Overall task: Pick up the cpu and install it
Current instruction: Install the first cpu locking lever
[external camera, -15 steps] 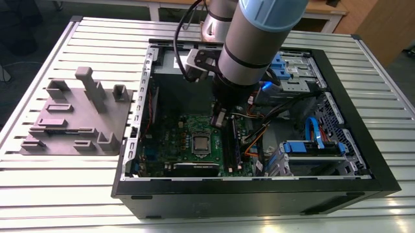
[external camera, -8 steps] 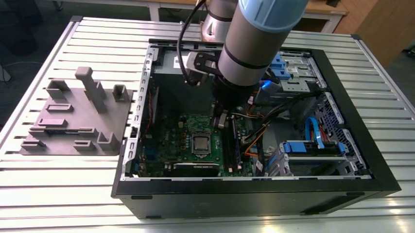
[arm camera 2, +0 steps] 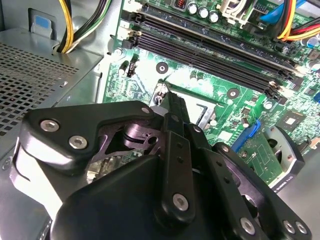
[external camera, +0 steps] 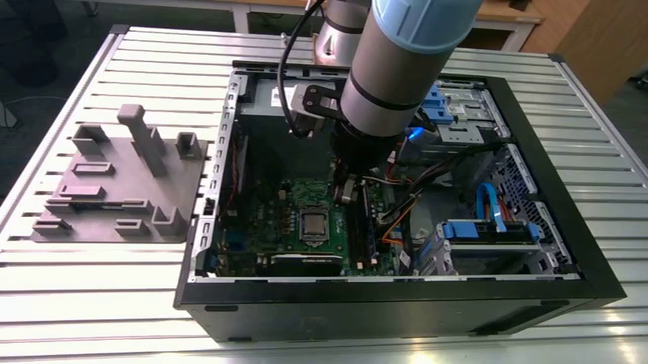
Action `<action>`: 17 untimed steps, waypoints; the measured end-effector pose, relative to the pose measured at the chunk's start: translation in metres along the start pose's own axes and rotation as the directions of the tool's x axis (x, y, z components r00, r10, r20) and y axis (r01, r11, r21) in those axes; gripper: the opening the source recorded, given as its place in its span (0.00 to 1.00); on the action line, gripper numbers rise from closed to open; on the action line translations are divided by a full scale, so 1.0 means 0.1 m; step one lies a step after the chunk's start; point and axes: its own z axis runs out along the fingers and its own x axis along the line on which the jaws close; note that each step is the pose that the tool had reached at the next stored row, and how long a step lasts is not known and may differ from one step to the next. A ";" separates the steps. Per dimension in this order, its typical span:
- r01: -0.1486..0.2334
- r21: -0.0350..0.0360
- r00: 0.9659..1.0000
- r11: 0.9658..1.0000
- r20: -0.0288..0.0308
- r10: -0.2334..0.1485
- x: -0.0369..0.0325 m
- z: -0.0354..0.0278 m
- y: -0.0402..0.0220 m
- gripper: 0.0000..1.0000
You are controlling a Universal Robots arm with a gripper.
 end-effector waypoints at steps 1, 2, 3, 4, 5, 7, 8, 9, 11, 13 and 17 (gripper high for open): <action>0.000 0.000 1.000 1.000 0.000 0.000 0.000 0.000 0.000 0.10; 0.000 0.000 1.000 1.000 0.000 0.000 0.000 0.000 0.000 0.10; 0.000 0.000 1.000 1.000 0.000 0.000 0.000 0.000 0.000 0.10; 0.000 0.000 1.000 1.000 0.000 0.000 0.000 0.000 0.000 0.10; 0.000 0.000 1.000 1.000 0.000 0.000 0.000 0.000 0.000 0.10; 0.000 0.000 1.000 1.000 0.000 0.000 0.001 0.000 0.000 0.10; 0.000 0.000 1.000 1.000 0.000 0.000 0.005 0.000 -0.001 0.10; 0.000 0.000 1.000 1.000 0.000 0.000 0.008 0.000 -0.002 0.10; 0.000 0.000 1.000 1.000 0.000 0.000 0.016 -0.001 -0.004 0.10; 0.001 0.000 1.000 1.000 0.000 -0.001 0.037 -0.002 -0.009 0.10; 0.012 0.002 1.000 1.000 -0.001 -0.012 0.075 -0.005 -0.012 0.10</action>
